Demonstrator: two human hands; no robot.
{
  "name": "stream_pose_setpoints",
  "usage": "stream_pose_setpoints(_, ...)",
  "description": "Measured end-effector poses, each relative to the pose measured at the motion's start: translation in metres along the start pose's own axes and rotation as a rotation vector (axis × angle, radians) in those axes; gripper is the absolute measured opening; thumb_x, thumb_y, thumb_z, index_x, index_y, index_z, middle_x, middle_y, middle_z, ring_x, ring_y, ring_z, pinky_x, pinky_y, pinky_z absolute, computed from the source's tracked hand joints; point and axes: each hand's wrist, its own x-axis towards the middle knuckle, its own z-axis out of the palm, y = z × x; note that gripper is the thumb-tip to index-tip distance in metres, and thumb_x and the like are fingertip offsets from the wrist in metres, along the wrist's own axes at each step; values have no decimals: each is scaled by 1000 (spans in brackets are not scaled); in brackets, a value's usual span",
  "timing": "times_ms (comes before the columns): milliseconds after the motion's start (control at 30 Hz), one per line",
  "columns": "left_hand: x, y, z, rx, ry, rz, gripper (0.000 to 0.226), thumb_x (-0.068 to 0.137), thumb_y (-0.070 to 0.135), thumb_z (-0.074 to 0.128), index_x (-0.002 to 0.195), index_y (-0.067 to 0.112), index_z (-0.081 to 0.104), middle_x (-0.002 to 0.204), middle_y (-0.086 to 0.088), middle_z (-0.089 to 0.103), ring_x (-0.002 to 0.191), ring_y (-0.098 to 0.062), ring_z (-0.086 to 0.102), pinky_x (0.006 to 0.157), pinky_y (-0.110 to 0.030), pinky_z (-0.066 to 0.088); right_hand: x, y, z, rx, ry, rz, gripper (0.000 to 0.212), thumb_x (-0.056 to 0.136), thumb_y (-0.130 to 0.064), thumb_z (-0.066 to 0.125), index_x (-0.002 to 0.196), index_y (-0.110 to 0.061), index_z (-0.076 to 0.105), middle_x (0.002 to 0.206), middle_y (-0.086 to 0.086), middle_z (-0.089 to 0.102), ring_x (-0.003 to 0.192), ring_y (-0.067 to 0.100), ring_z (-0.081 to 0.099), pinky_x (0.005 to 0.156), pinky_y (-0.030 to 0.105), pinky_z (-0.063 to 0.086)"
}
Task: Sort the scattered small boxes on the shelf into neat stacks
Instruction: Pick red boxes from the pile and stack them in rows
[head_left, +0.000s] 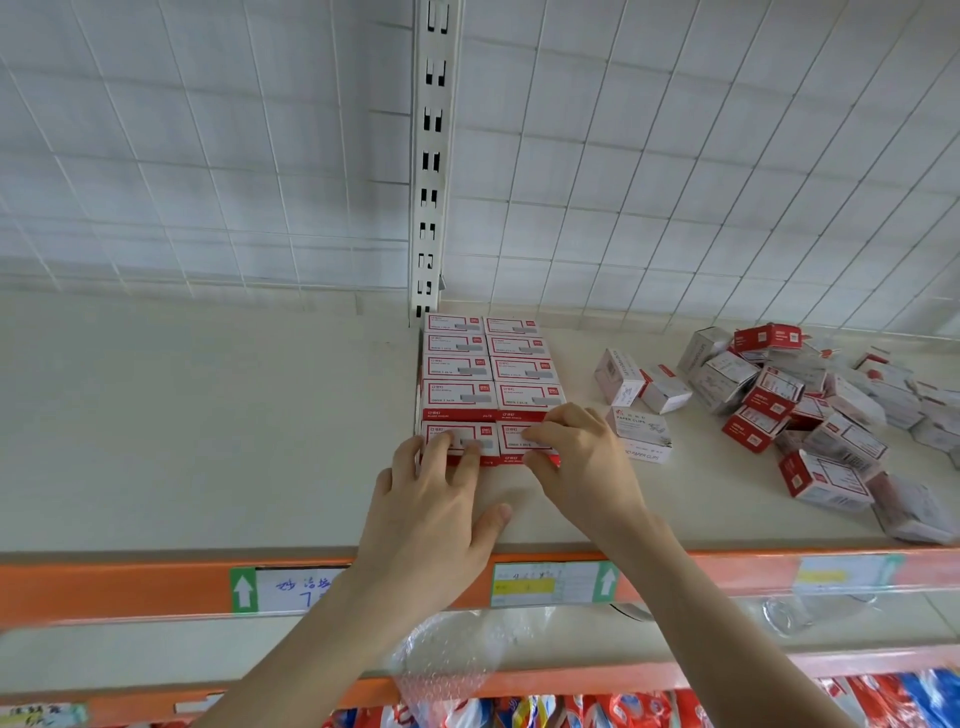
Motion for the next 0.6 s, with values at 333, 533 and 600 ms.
stream_pose_setpoints(333,11,14,-6,-25,49,134,36,58,38,78,82,11,71,88,-7,65,81,-30,64,56,-39,53,-12,4,-18,-4,-35,11,24,67,-12,69,90,-11,71,87,9,65,78,33,60,50,37,53)
stream_pose_setpoints(533,6,22,0,17,88,123,52,81,51,50,97,6,70,98,-10,67,89,-31,64,62,-42,55,-18,9,-22,10,-81,14,29,69,-10,70,97,-11,70,92,10,64,83,33,60,55,40,55)
stream_pose_setpoints(600,6,22,-1,8,77,110,60,81,53,35,98,8,70,98,-8,67,90,-30,64,61,-40,55,-18,10,-22,19,-79,13,28,69,-10,69,97,-11,70,93,10,64,84,33,60,56,41,56)
